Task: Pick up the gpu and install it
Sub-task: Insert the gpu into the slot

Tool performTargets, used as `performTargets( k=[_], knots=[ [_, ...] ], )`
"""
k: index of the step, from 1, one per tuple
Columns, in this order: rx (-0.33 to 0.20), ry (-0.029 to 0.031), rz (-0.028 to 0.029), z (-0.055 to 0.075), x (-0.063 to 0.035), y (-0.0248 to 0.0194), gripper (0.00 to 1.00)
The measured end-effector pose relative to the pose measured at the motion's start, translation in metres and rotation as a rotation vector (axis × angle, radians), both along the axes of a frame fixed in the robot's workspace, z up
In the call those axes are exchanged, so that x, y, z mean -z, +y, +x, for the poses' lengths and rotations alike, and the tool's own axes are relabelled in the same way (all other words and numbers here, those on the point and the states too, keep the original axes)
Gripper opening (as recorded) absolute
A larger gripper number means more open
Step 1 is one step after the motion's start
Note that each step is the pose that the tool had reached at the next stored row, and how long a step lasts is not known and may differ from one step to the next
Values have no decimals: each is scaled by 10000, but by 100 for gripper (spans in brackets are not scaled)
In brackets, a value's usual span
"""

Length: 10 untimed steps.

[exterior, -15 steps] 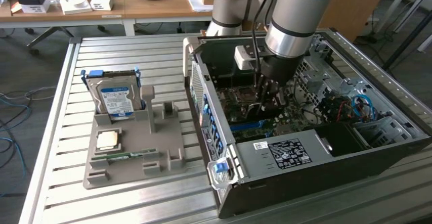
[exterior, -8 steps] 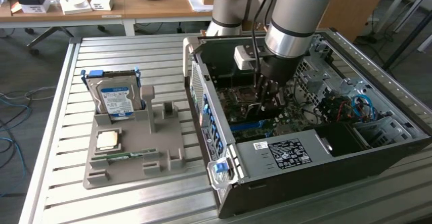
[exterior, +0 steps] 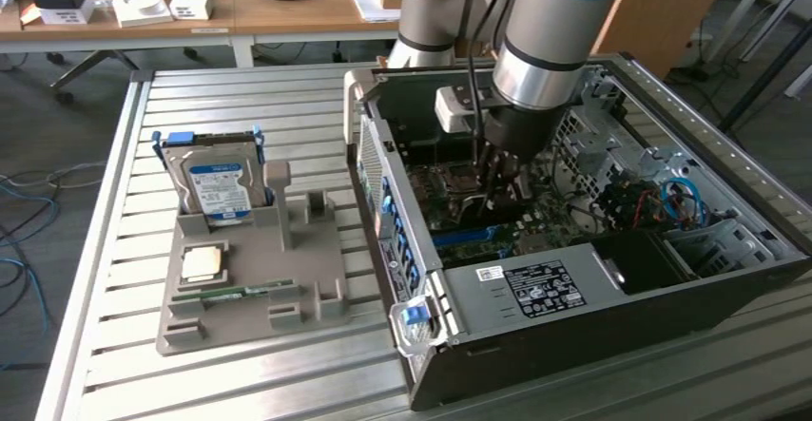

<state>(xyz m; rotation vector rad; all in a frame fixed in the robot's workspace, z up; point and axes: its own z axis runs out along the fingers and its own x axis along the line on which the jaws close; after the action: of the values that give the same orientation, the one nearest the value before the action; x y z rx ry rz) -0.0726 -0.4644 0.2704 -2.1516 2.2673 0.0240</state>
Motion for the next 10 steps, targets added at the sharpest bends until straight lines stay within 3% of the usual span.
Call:
performTargets(
  k=[10],
  knots=[
    [-1, 0, 2, -19, 24, 1, 26]
  ],
)
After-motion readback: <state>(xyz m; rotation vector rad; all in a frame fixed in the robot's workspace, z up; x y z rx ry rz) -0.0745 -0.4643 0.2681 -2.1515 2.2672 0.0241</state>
